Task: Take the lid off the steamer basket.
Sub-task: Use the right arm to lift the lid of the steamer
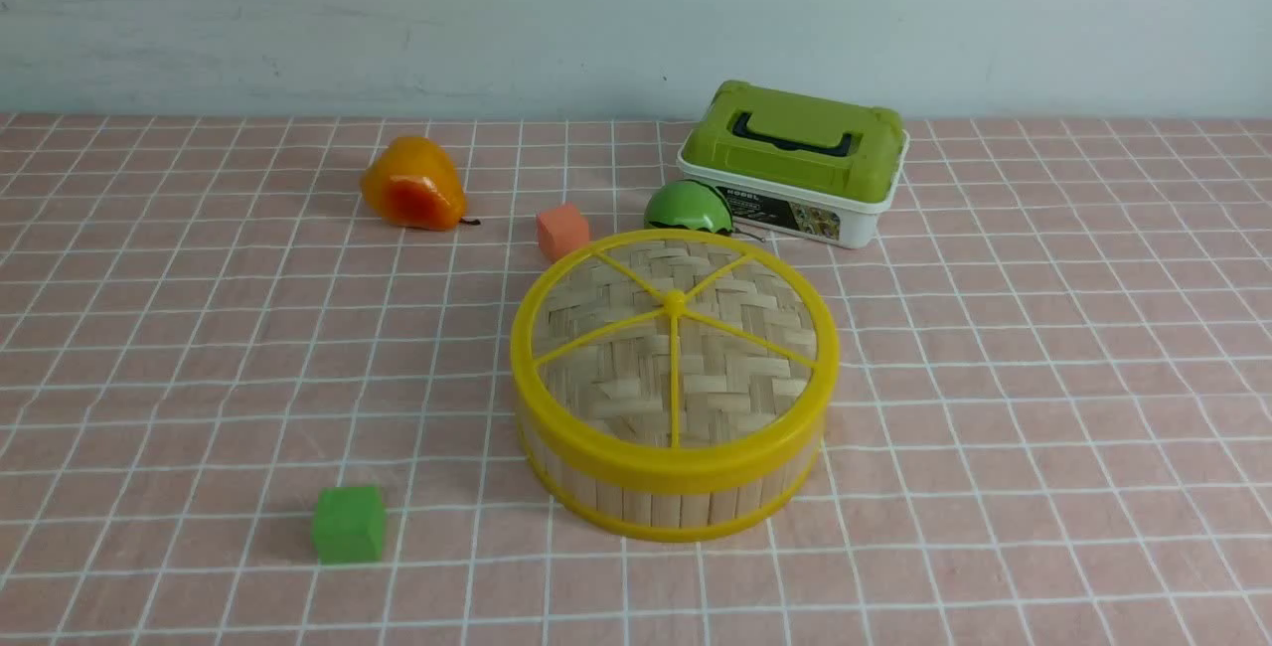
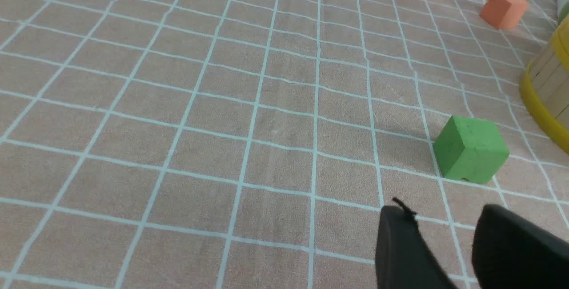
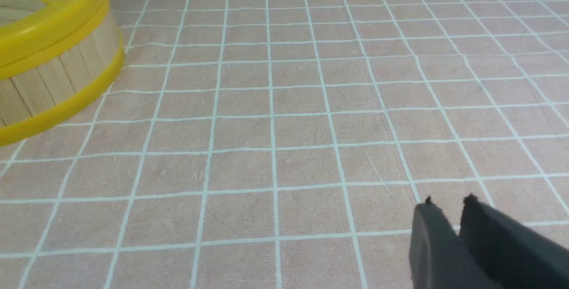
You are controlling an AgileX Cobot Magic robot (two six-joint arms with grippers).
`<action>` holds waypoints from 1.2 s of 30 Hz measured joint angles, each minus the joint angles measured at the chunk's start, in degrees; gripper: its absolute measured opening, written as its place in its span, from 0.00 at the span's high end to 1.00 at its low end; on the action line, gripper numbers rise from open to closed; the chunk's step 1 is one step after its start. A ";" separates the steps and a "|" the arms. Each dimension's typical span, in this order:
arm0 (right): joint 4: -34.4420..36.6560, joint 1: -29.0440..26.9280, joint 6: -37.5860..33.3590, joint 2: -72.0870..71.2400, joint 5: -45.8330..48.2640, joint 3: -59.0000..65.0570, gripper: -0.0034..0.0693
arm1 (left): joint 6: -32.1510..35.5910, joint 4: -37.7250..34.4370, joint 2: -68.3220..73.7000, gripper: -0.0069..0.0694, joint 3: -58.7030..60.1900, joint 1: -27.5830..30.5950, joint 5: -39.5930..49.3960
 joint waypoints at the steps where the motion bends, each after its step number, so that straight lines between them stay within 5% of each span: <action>1: 0.00 0.00 0.00 0.00 0.00 0.00 0.84 | 0.00 0.00 0.00 0.60 0.00 0.00 0.00; 30: 0.00 0.00 0.00 0.00 0.00 0.00 0.80 | 0.00 0.00 0.00 0.60 0.00 0.00 0.00; 32: 5.68 0.00 2.73 0.00 -0.34 0.00 0.79 | 0.00 0.00 0.00 0.60 0.00 0.00 0.00; 36: 28.88 0.00 16.60 0.00 -1.19 0.38 0.79 | 0.00 0.00 0.00 0.60 0.00 0.00 0.00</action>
